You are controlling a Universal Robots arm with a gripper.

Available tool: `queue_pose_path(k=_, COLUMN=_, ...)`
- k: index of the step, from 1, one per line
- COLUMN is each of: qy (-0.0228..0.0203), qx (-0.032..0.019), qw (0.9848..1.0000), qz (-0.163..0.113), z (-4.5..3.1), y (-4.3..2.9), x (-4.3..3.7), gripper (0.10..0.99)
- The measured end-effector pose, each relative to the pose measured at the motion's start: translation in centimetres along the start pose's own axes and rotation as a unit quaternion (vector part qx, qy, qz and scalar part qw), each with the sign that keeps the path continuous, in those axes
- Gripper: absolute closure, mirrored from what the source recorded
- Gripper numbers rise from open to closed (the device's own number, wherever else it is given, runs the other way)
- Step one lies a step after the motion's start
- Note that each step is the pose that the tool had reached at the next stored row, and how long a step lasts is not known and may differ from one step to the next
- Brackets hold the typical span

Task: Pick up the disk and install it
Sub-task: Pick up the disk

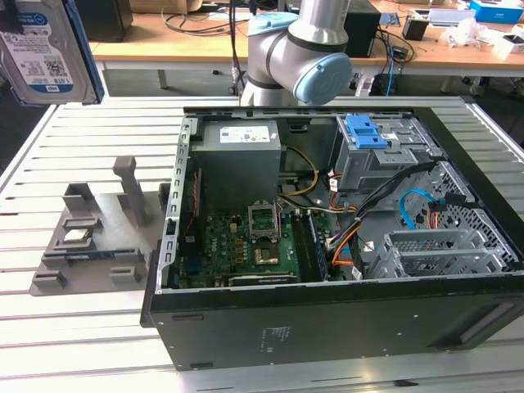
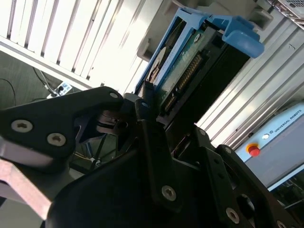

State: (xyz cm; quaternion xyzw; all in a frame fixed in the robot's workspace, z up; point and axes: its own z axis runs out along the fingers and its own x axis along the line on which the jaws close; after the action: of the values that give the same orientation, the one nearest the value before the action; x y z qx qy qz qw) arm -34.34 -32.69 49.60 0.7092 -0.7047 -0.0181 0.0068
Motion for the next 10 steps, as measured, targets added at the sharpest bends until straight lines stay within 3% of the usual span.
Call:
queue_pose_path(k=3, qy=0.0000, qx=0.0000, qw=1.0000, qz=0.000, z=-0.85, y=0.03, x=-0.01, gripper=0.722)
queue_pose_path(k=8, qy=0.0000, qx=0.0000, qw=1.0000, qz=0.000, z=-2.89, y=0.10, x=-0.04, gripper=0.722)
queue_pose_path(k=10, qy=0.0000, qx=0.0000, qw=1.0000, qz=0.000, z=-3.32, y=0.12, x=-0.05, gripper=0.722)
